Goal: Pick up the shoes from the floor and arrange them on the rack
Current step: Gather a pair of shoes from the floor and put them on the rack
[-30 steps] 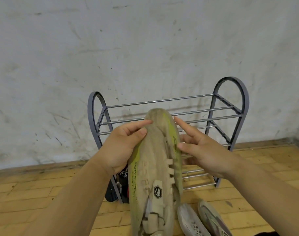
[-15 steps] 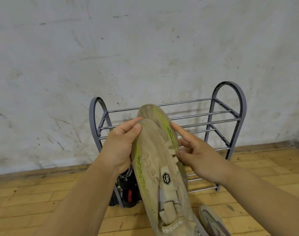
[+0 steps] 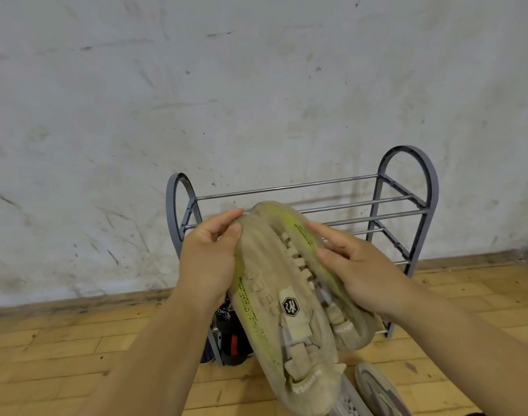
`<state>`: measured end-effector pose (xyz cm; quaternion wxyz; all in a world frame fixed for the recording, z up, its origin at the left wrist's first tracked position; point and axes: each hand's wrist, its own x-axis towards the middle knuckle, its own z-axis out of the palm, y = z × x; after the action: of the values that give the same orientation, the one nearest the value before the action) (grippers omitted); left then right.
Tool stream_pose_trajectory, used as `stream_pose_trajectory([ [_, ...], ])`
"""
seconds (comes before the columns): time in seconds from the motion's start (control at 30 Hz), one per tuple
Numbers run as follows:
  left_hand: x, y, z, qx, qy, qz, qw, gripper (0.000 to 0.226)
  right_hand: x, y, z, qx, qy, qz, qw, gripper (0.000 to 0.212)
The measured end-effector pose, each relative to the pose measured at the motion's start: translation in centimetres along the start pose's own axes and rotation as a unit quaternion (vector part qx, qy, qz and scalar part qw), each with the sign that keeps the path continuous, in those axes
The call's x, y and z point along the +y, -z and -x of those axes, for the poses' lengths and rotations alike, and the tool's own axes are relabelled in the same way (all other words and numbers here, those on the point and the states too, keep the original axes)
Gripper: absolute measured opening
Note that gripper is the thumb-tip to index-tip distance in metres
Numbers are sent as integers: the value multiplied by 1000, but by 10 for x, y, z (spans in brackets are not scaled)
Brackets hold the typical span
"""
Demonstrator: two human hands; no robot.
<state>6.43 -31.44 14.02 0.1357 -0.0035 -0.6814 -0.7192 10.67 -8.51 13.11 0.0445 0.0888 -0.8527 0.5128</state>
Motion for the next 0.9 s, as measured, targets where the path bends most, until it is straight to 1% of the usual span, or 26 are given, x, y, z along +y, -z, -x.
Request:
stream_pose_trajectory([
  [0.13, -6, -3, 1, 17, -22, -43, 999, 34, -5, -9, 2, -31, 40, 52, 997, 50],
  [0.3, -11, -6, 3, 34, -21, -41, 998, 38, 0, -14, 3, -56, 62, 87, 993, 48],
  [0.37, -11, -6, 3, 39, -16, -33, 999, 39, 0, -16, 4, -75, 63, 91, 991, 44],
  [0.5, -12, -6, 1, 45, 3, -9, 999, 36, 0, -16, 6, -103, 73, 70, 990, 50],
  [0.63, -10, -9, 2, 39, 23, 9, 999, 30, 7, -15, 1, -74, 63, 50, 994, 46],
  [0.77, -6, -11, 5, 6, 19, 3, 1000, 26, 14, -16, -4, -42, 47, 22, 998, 45],
  [0.83, -4, -11, 6, -22, 16, -8, 1000, 29, 17, -16, -5, -26, 39, 5, 999, 46],
  [0.9, -1, -12, 6, -48, 14, -10, 999, 37, 19, -15, -6, -11, 27, -14, 999, 46],
])
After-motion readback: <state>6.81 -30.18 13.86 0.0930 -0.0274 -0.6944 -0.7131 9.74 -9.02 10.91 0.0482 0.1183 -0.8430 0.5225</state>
